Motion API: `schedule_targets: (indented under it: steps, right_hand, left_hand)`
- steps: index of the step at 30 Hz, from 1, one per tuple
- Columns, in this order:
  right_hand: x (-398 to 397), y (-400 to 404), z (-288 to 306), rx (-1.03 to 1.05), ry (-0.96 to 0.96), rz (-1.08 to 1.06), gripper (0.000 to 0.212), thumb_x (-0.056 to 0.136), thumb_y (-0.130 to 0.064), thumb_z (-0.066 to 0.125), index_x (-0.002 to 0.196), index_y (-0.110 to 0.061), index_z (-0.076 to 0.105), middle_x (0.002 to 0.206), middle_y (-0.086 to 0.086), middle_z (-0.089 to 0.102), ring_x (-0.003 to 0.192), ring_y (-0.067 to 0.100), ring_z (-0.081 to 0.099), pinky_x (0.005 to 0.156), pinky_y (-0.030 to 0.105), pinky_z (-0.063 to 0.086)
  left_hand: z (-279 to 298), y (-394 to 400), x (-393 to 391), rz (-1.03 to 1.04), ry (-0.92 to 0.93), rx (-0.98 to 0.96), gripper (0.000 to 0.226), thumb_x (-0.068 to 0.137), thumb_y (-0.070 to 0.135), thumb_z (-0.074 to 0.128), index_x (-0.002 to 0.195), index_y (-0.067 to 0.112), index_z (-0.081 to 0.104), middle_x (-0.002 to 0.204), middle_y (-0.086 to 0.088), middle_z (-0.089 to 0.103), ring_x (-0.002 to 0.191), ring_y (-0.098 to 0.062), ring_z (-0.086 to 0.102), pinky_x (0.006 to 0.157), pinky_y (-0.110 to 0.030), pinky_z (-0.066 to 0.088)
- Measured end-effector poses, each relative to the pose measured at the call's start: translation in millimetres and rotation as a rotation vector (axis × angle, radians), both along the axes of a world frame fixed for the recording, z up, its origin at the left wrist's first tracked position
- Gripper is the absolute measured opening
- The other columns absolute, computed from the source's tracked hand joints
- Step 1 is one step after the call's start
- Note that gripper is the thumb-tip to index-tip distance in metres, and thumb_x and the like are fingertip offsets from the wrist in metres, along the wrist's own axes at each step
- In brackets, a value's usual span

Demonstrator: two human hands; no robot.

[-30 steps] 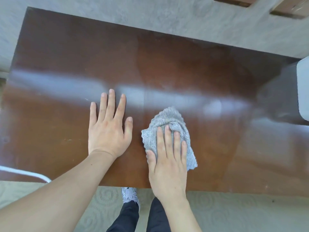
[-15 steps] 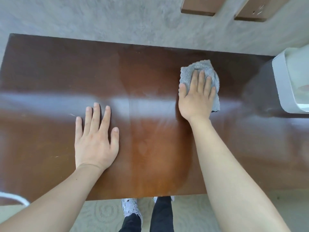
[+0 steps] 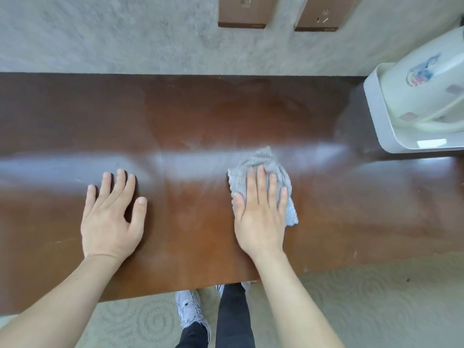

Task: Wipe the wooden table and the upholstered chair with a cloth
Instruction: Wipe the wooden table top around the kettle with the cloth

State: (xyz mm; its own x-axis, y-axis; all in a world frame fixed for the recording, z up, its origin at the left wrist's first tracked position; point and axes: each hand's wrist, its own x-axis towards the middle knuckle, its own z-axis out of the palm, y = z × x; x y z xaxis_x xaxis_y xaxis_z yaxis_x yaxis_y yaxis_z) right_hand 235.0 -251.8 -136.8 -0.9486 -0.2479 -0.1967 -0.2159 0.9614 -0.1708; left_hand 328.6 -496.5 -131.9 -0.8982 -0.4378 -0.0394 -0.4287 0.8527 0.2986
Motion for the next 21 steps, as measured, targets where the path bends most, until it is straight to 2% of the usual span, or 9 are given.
schedule_targets:
  steps: [2, 4, 6, 8, 10, 12, 14, 18, 21]
  right_hand:
    - [-63.4, 2.4, -2.4, 0.003, 0.002, -0.041, 0.063, 0.104, -0.05, 0.015, 0.159, -0.021, 0.005, 0.167, -0.001, 0.001, 0.154, 0.023, -0.002, 0.123, 0.046, -0.003]
    - [-128.2, 8.7, -2.6, -0.016, -0.016, -0.075, 0.062, 0.104, -0.049, 0.015, 0.159, -0.022, 0.002, 0.167, -0.001, -0.002, 0.153, 0.022, -0.007, 0.123, 0.046, -0.006]
    - [-174.5, 16.6, -1.2, -0.018, -0.061, -0.065, 0.063, 0.104, -0.049, 0.014, 0.159, -0.021, -0.001, 0.167, -0.001, -0.005, 0.153, 0.023, -0.009, 0.122, 0.047, -0.006]
    - [-191.1, 25.3, -2.2, -0.011, -0.067, -0.04, 0.064, 0.104, -0.05, 0.014, 0.159, -0.021, -0.001, 0.167, -0.001, -0.005, 0.153, 0.023, -0.009, 0.123, 0.048, -0.006]
    - [-177.0, 32.0, -3.3, -0.018, -0.03, -0.029, 0.064, 0.104, -0.051, 0.015, 0.159, -0.021, 0.001, 0.167, 0.0, -0.004, 0.153, 0.023, -0.008, 0.123, 0.047, -0.006]
    - [-140.4, 41.2, -2.2, -0.022, 0.016, -0.044, 0.065, 0.104, -0.051, 0.018, 0.159, -0.019, 0.005, 0.167, 0.002, 0.001, 0.154, 0.025, -0.003, 0.124, 0.046, -0.002]
    - [-90.9, 58.7, 1.2, -0.017, 0.03, -0.058, 0.066, 0.103, -0.052, 0.019, 0.159, -0.019, 0.007, 0.167, 0.003, 0.004, 0.154, 0.025, 0.001, 0.124, 0.047, 0.003]
    - [-3.7, 104.0, 2.1, -0.004, -0.001, -0.067, 0.065, 0.104, -0.054, 0.016, 0.159, -0.022, 0.005, 0.167, -0.001, 0.003, 0.154, 0.022, 0.001, 0.123, 0.048, 0.01]
    - [-8.2, 122.6, -1.4, 0.019, -0.013, -0.037, 0.064, 0.104, -0.054, 0.016, 0.159, -0.024, 0.007, 0.167, -0.003, 0.005, 0.154, 0.021, 0.002, 0.122, 0.049, 0.011]
  left_hand:
    - [-1.5, 0.1, 2.6, 0.001, 0.042, -0.003, 0.064, 0.098, 0.04, 0.029, 0.138, 0.0, 0.057, 0.149, -0.019, 0.051, 0.141, -0.042, 0.037, 0.113, -0.062, 0.028]
    - [-1.2, 2.4, 2.2, 0.1, 0.134, 0.086, 0.055, 0.096, 0.038, 0.038, 0.132, 0.006, 0.064, 0.146, -0.013, 0.055, 0.14, -0.035, 0.037, 0.11, -0.065, 0.032]
    - [3.8, 7.1, -6.5, 0.267, 0.262, 0.297, 0.044, 0.093, 0.039, 0.042, 0.116, 0.016, 0.071, 0.141, -0.007, 0.061, 0.144, -0.02, 0.041, 0.121, -0.054, 0.02]
    - [8.3, 20.8, -23.8, 0.291, 0.321, 0.419, 0.038, 0.092, 0.039, 0.043, 0.11, 0.022, 0.071, 0.138, -0.004, 0.063, 0.141, -0.01, 0.042, 0.124, -0.039, 0.009]
    - [11.0, 45.5, -46.9, 0.132, 0.285, 0.412, 0.045, 0.092, 0.037, 0.045, 0.122, 0.015, 0.07, 0.145, -0.007, 0.057, 0.146, -0.015, 0.036, 0.125, -0.036, 0.011]
    - [11.4, 76.4, -75.1, -0.077, 0.226, 0.318, 0.054, 0.091, 0.039, 0.045, 0.132, 0.009, 0.065, 0.152, -0.013, 0.048, 0.15, -0.028, 0.031, 0.125, -0.043, 0.014]
    - [12.0, 110.4, -103.4, -0.206, 0.17, 0.253, 0.063, 0.091, 0.043, 0.044, 0.141, 0.008, 0.059, 0.157, -0.015, 0.04, 0.152, -0.032, 0.026, 0.125, -0.047, 0.015]
    - [10.6, 162.4, -155.9, -0.319, 0.079, 0.148, 0.071, 0.092, 0.051, 0.035, 0.154, 0.016, 0.043, 0.166, -0.011, 0.024, 0.156, -0.027, 0.012, 0.127, -0.042, 0.009]
    - [1.5, 182.7, -180.1, -0.334, -0.034, 0.057, 0.076, 0.093, 0.057, 0.026, 0.162, 0.022, 0.025, 0.17, -0.009, 0.008, 0.157, -0.025, -0.001, 0.127, -0.04, 0.0]
